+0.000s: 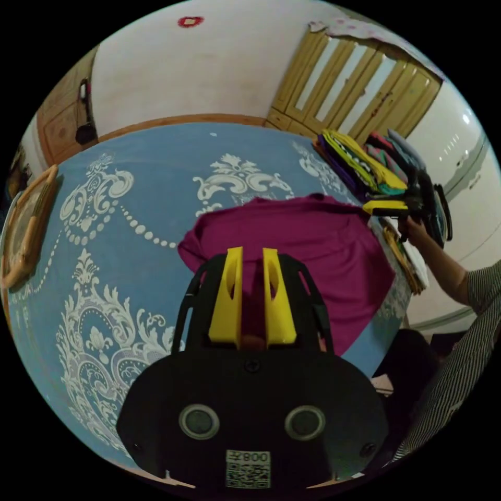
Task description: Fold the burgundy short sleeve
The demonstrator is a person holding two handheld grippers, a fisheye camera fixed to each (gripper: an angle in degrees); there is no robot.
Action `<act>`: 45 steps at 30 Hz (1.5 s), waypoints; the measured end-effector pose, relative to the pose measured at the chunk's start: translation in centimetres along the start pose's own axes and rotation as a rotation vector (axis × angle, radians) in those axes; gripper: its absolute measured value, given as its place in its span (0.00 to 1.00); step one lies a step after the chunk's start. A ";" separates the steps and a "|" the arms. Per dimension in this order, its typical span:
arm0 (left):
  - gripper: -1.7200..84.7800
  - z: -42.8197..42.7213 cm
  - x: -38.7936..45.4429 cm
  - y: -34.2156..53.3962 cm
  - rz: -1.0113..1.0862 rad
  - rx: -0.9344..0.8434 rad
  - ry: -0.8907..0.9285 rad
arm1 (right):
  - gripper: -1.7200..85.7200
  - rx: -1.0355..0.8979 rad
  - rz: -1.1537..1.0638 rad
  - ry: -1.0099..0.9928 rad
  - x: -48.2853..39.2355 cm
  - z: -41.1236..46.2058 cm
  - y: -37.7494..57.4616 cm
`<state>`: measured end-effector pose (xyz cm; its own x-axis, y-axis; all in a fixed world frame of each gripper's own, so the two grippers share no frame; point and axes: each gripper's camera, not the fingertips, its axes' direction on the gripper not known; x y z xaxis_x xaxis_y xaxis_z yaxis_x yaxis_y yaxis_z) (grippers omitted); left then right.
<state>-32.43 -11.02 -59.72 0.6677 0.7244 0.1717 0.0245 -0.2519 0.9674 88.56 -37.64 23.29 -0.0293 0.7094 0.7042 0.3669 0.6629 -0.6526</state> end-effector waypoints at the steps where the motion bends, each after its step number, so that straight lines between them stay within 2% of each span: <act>1: 0.10 0.5 0.7 0.0 0.021 -0.034 -0.019 | 0.06 -0.014 -0.019 0.015 -0.4 0.1 0.4; 4: 0.10 1.2 1.6 -0.5 0.029 -0.066 -0.044 | 0.08 -0.057 -0.082 0.070 -1.9 0.4 1.7; 6: 0.10 1.5 1.6 -1.1 0.015 -0.076 -0.032 | 0.07 -0.044 -0.032 0.104 -1.3 0.1 1.9; 12: 0.08 2.0 2.1 -3.4 -0.010 -0.085 -0.039 | 0.04 -0.002 0.099 -0.016 2.2 -0.7 0.0; 14: 0.07 1.9 2.4 -4.0 -0.003 -0.070 -0.037 | 0.03 0.031 0.052 -0.066 1.6 -1.2 -0.5; 18: 0.05 2.2 3.2 -5.1 0.011 -0.066 -0.008 | 0.02 -0.095 -0.074 -0.088 -1.4 1.5 -0.5; 22: 0.03 4.2 3.5 -7.0 0.009 -0.142 -0.042 | 0.02 -0.164 -0.063 -0.081 -1.6 3.7 -0.7; 27: 0.02 3.9 3.6 -10.2 -0.002 -0.103 -0.092 | 0.02 -0.135 -0.018 0.017 0.0 3.9 -3.8; 31: 0.03 3.1 3.3 -12.4 -0.059 -0.062 -0.137 | 0.02 -0.111 0.041 0.020 1.5 3.8 -5.9; 36: 0.04 0.7 3.0 -11.3 -0.120 0.022 -0.037 | 0.02 -0.017 0.132 -0.007 2.8 2.3 -5.8; 40: 0.07 -1.3 5.2 -7.7 -0.025 0.043 0.080 | 0.03 0.028 0.063 -0.043 1.0 0.7 -3.4; 45: 0.10 -1.7 7.7 -4.5 0.089 -0.046 0.042 | 0.06 -0.069 -0.182 0.027 -4.8 1.5 0.3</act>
<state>-28.61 -3.22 -62.48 0.6342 0.7267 0.2641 -0.0687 -0.2873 0.9554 87.47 -40.50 19.30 -0.0762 0.5719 0.8168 0.4207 0.7611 -0.4937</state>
